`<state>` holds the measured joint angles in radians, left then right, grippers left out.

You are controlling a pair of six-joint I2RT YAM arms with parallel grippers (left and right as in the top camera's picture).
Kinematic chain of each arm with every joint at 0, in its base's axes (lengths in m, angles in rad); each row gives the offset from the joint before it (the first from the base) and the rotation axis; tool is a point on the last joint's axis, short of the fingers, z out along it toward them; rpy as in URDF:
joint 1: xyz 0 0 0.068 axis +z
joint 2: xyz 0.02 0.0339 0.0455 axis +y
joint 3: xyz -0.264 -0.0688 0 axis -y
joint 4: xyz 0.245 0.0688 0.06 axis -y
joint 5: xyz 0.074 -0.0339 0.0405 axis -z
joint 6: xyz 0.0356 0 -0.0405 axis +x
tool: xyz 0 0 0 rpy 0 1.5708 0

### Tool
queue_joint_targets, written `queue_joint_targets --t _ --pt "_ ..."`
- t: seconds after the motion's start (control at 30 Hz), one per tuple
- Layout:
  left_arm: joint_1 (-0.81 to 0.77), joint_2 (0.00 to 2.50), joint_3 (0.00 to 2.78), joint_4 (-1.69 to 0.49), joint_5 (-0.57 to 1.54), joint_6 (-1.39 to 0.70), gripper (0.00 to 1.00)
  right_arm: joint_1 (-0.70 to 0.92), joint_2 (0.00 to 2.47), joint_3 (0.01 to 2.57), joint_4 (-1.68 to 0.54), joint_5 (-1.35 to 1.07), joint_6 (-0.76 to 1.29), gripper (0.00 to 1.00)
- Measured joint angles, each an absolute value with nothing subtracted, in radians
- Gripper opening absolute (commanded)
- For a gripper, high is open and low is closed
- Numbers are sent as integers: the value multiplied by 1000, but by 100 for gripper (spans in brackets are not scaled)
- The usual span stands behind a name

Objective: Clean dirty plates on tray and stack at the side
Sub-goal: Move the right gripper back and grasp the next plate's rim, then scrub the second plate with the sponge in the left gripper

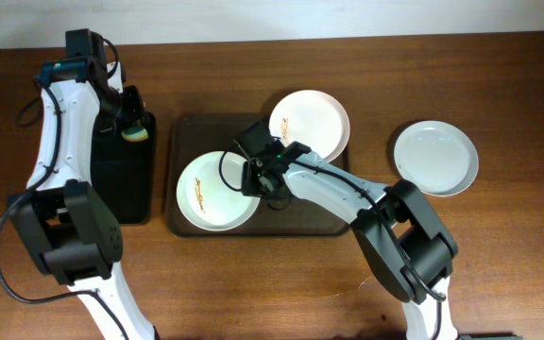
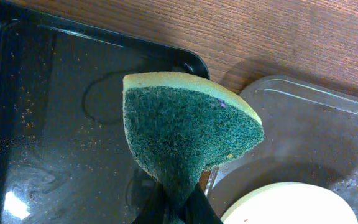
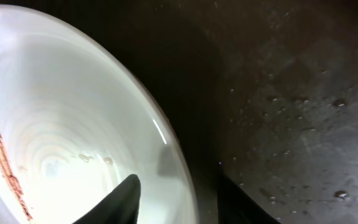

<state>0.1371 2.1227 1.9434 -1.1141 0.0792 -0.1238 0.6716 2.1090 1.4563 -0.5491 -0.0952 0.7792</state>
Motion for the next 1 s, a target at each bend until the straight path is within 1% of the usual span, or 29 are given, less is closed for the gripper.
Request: queue_joint_targets --t 0.03,0.07,0.1,0.17,0.3,0.4,0.5,0.67,0.7,0.8,0.87,0.93,1.0 --pt "137 2123 1943 -1114 79 -124 2 669 2112 1457 -541 -104 788 15" --pt "137 2123 1943 -1114 79 -123 2 666 2114 1457 -541 -111 799 7" --pt "134 2123 1943 -1116 79 -123 1 662 2116 1457 -543 -115 810 4" --pt "112 2123 1943 -1128 79 -123 1 649 2121 1457 -543 -138 813 4" --pt "-15 2123 1909 -1132 79 -123 1 606 2121 1462 -572 -175 816 4" --pt "-113 2122 1793 -1080 79 -124 1 578 2121 1463 -579 -187 816 4" --pt "-171 2121 1621 -996 129 -124 1 577 2121 1463 -579 -187 816 4" --pt "-188 2080 1441 -784 169 -128 1 577 2121 1464 -580 -186 816 4" --pt "-188 2077 1436 -789 169 -134 1 577 2121 1463 -580 -186 817 4" --pt "-188 2075 1438 -898 195 -150 1 577 2121 1464 -589 -186 815 4" --pt "-180 2075 1434 -924 229 -86 1 577 2121 1464 -590 -186 815 4" --pt "-185 2068 1421 -849 178 -76 1 577 2121 1464 -583 -187 817 4" --pt "-208 2064 1417 -723 17 -164 1 577 2122 1464 -578 -190 829 4"
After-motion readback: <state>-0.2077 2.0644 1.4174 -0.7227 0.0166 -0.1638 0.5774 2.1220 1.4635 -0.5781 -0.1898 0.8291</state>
